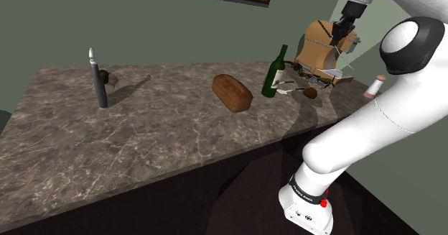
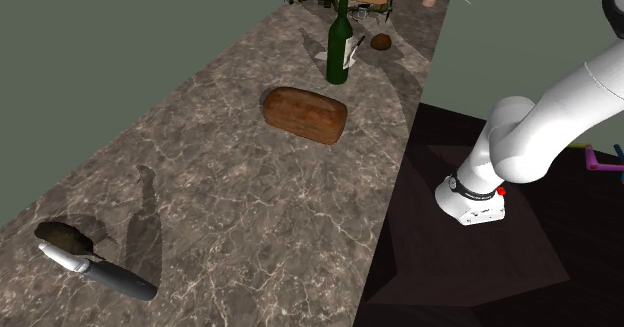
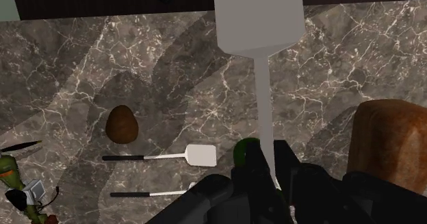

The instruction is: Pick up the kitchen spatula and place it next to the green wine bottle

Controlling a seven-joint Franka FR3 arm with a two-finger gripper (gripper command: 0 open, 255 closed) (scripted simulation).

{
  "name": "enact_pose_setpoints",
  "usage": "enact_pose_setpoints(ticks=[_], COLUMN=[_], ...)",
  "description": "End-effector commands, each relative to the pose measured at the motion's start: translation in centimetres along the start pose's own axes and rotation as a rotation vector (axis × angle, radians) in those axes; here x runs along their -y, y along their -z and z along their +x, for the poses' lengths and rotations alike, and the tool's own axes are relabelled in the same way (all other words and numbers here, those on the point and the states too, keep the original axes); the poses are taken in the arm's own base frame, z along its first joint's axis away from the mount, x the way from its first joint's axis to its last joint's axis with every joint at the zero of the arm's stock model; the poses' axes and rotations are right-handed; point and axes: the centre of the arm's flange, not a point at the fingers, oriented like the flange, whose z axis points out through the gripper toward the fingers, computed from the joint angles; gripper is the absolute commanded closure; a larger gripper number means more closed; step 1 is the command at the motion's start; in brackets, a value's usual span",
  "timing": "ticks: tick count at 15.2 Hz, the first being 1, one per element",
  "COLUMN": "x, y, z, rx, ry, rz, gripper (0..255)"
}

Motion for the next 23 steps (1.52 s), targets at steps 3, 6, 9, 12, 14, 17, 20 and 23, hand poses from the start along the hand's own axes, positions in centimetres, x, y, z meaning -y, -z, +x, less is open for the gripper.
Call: enact_pose_setpoints(ticks=[3, 6, 9, 12, 14, 17, 20, 23], x=[-2.0, -2.0, -2.0, -2.0, -2.0, -2.0, -2.0, -2.0], y=[-1.5, -3.1, -4.7, -6.3, -7.3, -8.9, -10.5, -12.1], z=[-0.5, -0.6, -0.7, -0.9, -0.9, -1.0, -1.1, -1.2], rx=[0.0, 0.0, 0.0, 0.0, 0.0, 0.0, 0.0, 0.0], ry=[0.005, 0.005, 0.005, 0.005, 0.005, 0.005, 0.005, 0.005], rz=[-0.002, -0.002, -0.002, -0.002, -0.002, -0.002, -0.002, -0.002], gripper=[255, 255, 255, 255, 255, 255, 255, 255])
